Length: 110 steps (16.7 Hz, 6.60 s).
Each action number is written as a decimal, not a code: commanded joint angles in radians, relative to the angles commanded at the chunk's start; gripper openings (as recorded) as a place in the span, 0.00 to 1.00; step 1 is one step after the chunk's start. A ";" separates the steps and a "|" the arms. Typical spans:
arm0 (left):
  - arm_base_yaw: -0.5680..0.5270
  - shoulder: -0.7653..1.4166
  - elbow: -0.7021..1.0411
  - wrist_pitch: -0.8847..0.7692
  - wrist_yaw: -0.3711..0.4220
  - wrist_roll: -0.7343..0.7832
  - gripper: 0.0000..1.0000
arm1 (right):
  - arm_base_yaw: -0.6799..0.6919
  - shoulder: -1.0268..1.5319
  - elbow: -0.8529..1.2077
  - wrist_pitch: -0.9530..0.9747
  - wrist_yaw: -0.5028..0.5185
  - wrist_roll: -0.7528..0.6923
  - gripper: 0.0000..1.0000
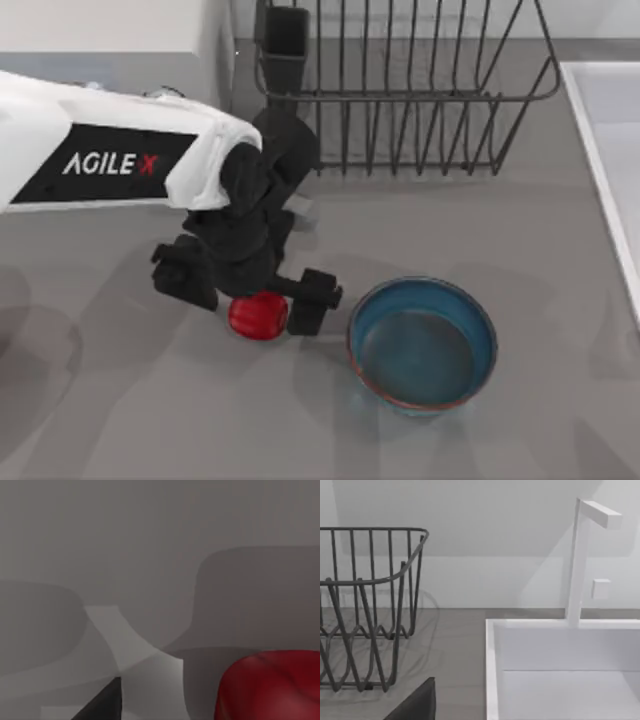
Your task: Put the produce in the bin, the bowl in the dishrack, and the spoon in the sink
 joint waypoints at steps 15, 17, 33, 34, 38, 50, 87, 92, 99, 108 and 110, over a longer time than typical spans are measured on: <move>0.000 0.000 0.000 0.000 0.000 0.000 0.00 | 0.000 0.000 0.000 0.000 0.000 0.000 1.00; 0.000 0.000 0.000 0.000 0.000 0.000 0.00 | 0.000 0.000 0.000 0.000 0.000 0.000 1.00; 0.004 -0.133 0.243 -0.372 -0.022 0.010 0.00 | 0.000 0.000 0.000 0.000 0.000 0.000 1.00; 0.004 -0.133 0.243 -0.372 -0.022 0.010 0.00 | 0.000 0.000 0.000 0.000 0.000 0.000 1.00; 0.061 -0.187 0.241 -0.404 0.002 0.113 0.00 | 0.000 0.000 0.000 0.000 0.000 0.000 1.00; 0.568 -0.455 0.124 -0.629 0.099 1.330 0.00 | 0.000 0.000 0.000 0.000 0.000 0.000 1.00; 0.975 -0.493 -0.225 -0.284 0.094 2.271 0.30 | 0.000 0.000 0.000 0.000 0.000 0.000 1.00; 0.975 -0.493 -0.225 -0.284 0.094 2.271 0.68 | 0.000 0.000 0.000 0.000 0.000 0.000 1.00; 0.975 -0.493 -0.225 -0.284 0.094 2.271 1.00 | 0.000 0.000 0.000 0.000 0.000 0.000 1.00; 0.968 -0.513 -0.238 -0.266 0.093 2.244 1.00 | 0.000 0.000 0.000 0.000 0.000 0.000 1.00; 0.951 -0.567 -0.272 -0.224 0.090 2.176 1.00 | 0.000 0.000 0.000 0.000 0.000 0.000 1.00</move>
